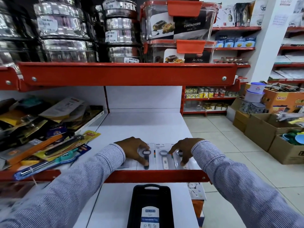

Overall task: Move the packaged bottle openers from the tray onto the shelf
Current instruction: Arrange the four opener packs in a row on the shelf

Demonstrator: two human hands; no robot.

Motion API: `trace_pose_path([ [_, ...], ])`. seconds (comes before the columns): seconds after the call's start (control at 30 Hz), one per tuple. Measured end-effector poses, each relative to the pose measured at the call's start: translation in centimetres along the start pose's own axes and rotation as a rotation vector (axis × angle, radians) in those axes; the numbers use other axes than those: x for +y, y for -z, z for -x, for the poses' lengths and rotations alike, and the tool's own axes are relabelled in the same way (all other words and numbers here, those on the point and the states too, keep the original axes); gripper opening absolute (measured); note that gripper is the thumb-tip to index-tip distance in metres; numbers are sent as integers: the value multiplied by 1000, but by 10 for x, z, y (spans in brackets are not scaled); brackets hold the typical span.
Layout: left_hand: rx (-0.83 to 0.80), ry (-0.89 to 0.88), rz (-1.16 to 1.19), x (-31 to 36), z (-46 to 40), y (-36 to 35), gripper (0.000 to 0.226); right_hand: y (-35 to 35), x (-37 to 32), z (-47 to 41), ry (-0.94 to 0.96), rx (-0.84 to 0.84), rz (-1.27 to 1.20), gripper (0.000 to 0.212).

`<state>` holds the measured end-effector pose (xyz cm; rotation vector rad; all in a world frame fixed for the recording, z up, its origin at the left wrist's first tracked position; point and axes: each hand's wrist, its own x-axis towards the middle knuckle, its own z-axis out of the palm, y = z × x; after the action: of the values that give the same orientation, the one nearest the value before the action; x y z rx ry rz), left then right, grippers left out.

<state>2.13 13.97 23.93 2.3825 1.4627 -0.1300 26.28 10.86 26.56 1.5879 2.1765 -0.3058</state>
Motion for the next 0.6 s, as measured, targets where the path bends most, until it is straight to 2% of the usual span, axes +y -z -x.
trace_pose_path([
  [0.1,-5,4,-3,-4,3,2,91,2,-2,1,-6,-8,2,74],
  [0.2,10,79,-3,-21,11,14,111,2,-4,2,-12,-6,-7,73],
  [0.23,11,116,-17,-29,13,18,112,1,-4,1,-10,-5,-11,73],
  [0.33,-36,197,-89,-51,24,24,93,2,-4,1,-10,-5,-10,73],
  [0.47,-15,172,-36,-65,29,17,103,4,-4,3,1,5,-35,72],
  [0.6,15,125,-8,-55,26,10,88,5,-6,-2,-7,11,-30,71],
])
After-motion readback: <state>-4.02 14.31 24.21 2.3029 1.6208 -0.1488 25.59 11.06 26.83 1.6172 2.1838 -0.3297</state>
